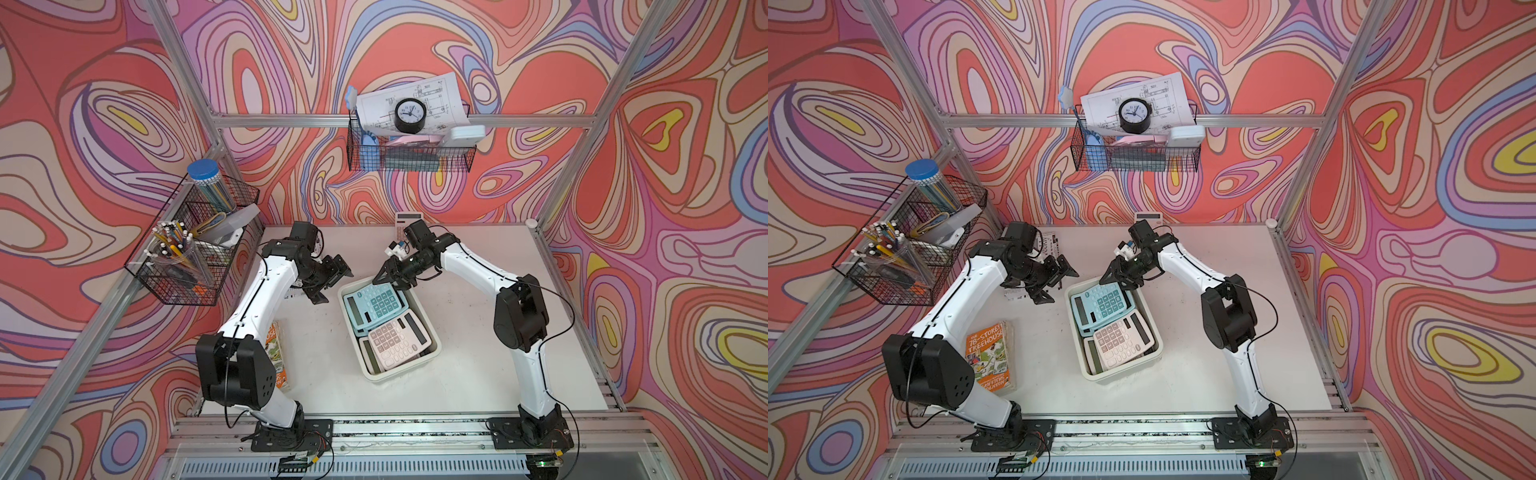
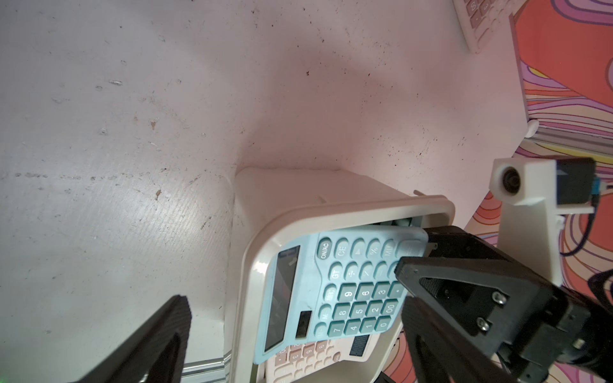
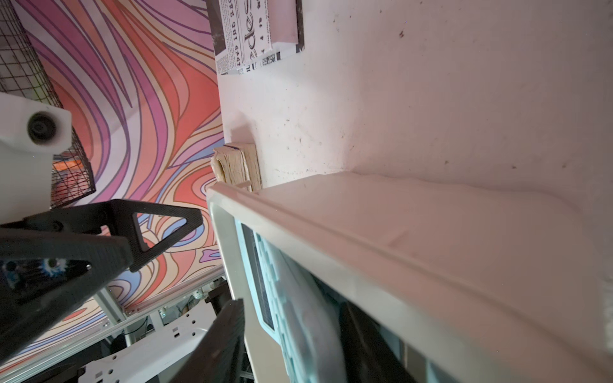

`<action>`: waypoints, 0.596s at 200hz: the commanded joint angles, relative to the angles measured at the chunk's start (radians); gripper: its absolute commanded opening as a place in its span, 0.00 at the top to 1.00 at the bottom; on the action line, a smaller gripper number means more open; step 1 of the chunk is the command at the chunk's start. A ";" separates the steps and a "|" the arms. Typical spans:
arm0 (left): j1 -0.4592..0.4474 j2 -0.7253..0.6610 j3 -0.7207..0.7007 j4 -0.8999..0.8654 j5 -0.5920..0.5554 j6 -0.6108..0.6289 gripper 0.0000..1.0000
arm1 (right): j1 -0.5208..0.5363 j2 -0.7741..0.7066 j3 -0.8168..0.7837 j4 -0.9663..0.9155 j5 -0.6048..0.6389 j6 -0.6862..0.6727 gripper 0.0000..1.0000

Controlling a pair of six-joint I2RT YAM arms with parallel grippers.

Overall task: Put the calculator in the storage box
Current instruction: Place the calculator in the storage box.

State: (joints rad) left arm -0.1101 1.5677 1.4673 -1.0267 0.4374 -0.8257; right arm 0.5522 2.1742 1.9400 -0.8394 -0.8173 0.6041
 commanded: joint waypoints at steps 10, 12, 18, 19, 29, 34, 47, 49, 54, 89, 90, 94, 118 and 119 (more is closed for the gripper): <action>0.012 0.015 0.024 -0.029 0.006 0.019 0.06 | 0.000 0.008 0.110 -0.126 0.106 -0.057 0.45; 0.012 0.015 0.024 -0.029 0.005 0.019 0.07 | 0.000 0.008 0.117 -0.133 0.111 -0.059 0.44; 0.012 0.018 0.024 -0.030 0.005 0.017 0.06 | -0.001 0.013 0.133 -0.147 0.119 -0.066 0.43; 0.012 0.019 0.024 -0.030 0.005 0.017 0.07 | -0.002 0.013 0.136 -0.148 0.119 -0.066 0.43; 0.013 0.024 0.023 -0.031 0.006 0.016 0.06 | -0.004 0.021 0.160 -0.167 0.122 -0.073 0.42; 0.013 0.027 0.024 -0.032 0.006 0.016 0.06 | -0.006 0.026 0.171 -0.173 0.122 -0.077 0.42; 0.013 0.043 0.024 -0.040 0.012 0.017 0.06 | -0.008 0.031 0.185 -0.187 0.124 -0.084 0.42; 0.013 0.046 0.025 -0.041 0.015 0.017 0.06 | -0.008 0.031 0.186 -0.190 0.124 -0.086 0.42; 0.013 0.054 0.027 -0.048 0.017 0.018 0.06 | -0.009 0.030 0.189 -0.198 0.125 -0.091 0.42; 0.013 0.082 0.028 -0.056 0.035 0.017 0.06 | -0.009 0.028 0.189 -0.273 0.156 -0.163 0.42; 0.013 0.083 0.028 -0.055 0.035 0.017 0.06 | -0.009 0.028 0.189 -0.275 0.157 -0.166 0.42; 0.013 0.085 0.028 -0.053 0.038 0.016 0.06 | -0.009 0.028 0.190 -0.283 0.159 -0.176 0.43; 0.013 0.098 0.028 -0.032 0.062 0.004 0.06 | -0.009 0.033 0.191 -0.314 0.155 -0.214 0.47; 0.013 0.098 0.029 -0.033 0.064 0.004 0.06 | -0.009 0.033 0.191 -0.314 0.155 -0.214 0.47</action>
State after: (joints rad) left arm -0.1032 1.6520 1.4746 -1.0515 0.4679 -0.8261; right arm 0.5446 2.1853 2.1159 -1.0904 -0.6792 0.4580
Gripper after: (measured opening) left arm 0.936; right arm 0.549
